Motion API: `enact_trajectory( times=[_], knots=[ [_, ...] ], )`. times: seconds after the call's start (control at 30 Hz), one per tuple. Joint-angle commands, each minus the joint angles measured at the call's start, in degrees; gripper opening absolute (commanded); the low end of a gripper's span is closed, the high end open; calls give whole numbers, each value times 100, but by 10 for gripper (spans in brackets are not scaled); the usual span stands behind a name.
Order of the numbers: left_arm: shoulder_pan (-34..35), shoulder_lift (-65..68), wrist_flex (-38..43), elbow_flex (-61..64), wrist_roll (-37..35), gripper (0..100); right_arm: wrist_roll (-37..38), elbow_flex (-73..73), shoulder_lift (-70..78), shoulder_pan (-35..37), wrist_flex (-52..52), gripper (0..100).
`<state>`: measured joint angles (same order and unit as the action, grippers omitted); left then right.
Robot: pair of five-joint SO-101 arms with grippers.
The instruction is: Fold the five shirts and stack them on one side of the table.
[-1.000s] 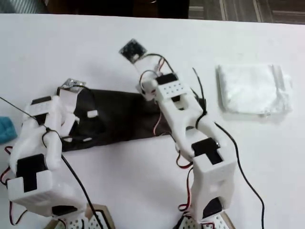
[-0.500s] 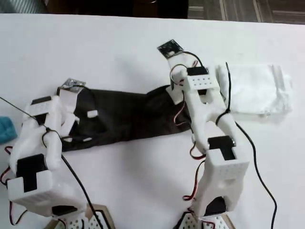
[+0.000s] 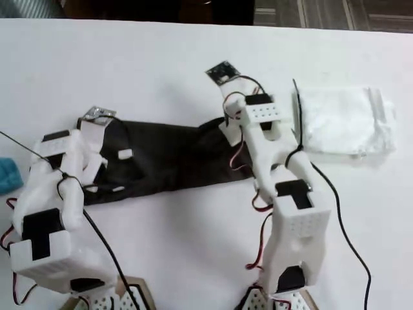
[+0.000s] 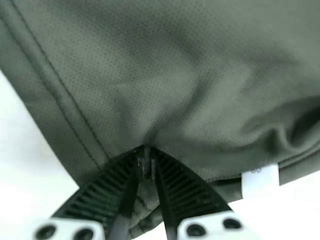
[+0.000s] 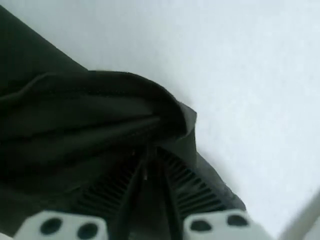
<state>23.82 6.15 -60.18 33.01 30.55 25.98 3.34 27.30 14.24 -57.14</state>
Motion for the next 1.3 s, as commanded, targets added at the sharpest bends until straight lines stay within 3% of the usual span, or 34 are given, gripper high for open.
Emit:
enact_trajectory(
  times=[0.0, 0.23, 0.53, 0.87, 1.1, 1.27],
  knots=[
    [167, 0, 132, 4, 35, 27, -62, 264, -13, 242, 391, 21],
    [167, 0, 132, 4, 35, 27, -79, 677, 31, 716, 831, 21],
    [167, 0, 132, 4, 35, 27, -79, 1196, -31, 505, 1138, 21],
    [167, 0, 132, 4, 35, 27, -44, 1222, -462, 356, -1191, 21],
    [167, 0, 132, 4, 35, 27, -79, 1266, 66, 936, -1218, 21],
    [167, 0, 132, 13, 35, 27, -88, 1266, 295, 1253, -585, 21]
  ],
)
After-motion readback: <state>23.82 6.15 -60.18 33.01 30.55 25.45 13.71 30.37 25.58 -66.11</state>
